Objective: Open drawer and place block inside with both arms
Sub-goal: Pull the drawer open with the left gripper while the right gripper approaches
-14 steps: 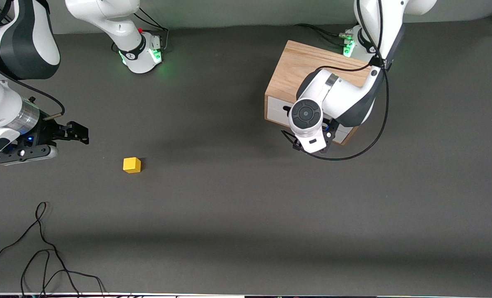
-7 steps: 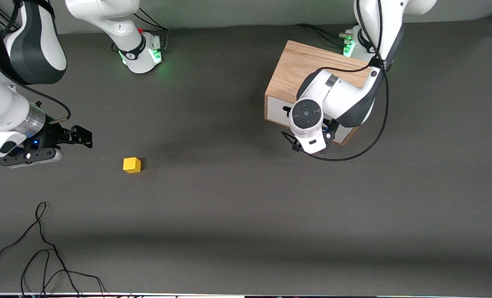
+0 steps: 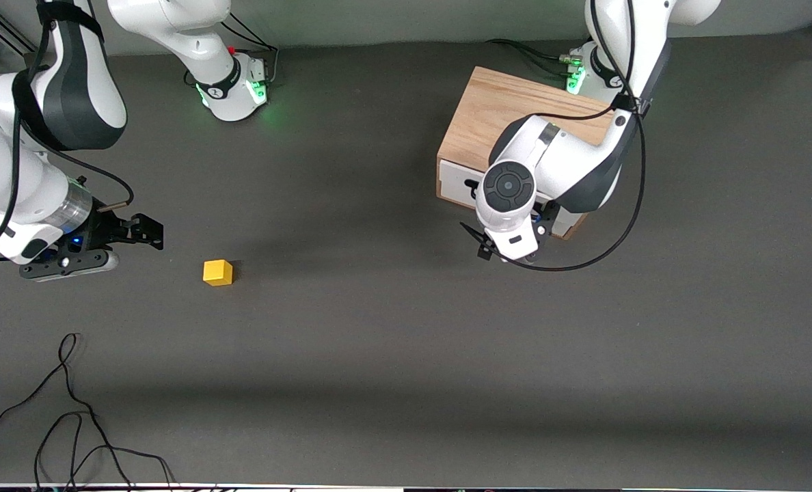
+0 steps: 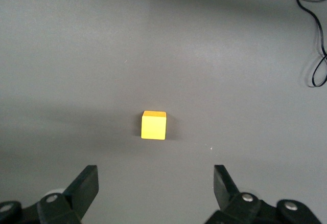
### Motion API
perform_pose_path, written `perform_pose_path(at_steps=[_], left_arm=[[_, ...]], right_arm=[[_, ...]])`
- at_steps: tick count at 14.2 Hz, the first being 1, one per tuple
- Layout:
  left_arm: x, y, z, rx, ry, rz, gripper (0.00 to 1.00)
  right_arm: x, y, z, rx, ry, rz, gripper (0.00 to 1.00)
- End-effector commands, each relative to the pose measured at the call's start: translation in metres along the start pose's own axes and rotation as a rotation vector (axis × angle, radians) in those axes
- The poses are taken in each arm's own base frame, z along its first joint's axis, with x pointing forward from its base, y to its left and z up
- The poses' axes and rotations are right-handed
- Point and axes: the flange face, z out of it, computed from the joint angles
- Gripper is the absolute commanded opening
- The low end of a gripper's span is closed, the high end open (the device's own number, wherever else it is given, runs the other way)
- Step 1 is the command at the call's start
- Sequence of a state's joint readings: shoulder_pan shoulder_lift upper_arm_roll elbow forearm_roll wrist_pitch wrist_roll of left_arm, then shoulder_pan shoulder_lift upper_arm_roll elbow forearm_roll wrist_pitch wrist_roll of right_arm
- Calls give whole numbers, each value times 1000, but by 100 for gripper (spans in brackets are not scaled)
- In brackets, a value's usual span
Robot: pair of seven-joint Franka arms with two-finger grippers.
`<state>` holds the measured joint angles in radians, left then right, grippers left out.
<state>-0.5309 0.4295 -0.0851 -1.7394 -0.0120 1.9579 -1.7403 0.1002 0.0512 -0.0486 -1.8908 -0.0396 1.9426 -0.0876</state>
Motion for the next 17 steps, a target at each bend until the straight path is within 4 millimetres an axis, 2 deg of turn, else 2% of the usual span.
perform_pose_path(at_steps=[1, 3, 7, 8, 11, 17], left_arm=[[-1, 14, 5, -5, 0, -1, 100], [0, 12, 3, 5, 2, -1, 100], [5, 7, -17, 75, 9, 14, 100], [13, 5, -18, 97, 2, 1, 100], [14, -1, -2, 140, 3, -4, 100], [11, 4, 29, 181, 2, -3, 100]], right_arm=[[-12, -2, 2, -1, 25, 3, 100], [-13, -3, 2, 0, 26, 2, 100], [-13, -3, 1, 0, 26, 2, 100], [-13, -4, 0, 0, 27, 0, 100], [-13, -4, 0, 0, 29, 0, 100], [-13, -5, 2, 6, 25, 3, 100]])
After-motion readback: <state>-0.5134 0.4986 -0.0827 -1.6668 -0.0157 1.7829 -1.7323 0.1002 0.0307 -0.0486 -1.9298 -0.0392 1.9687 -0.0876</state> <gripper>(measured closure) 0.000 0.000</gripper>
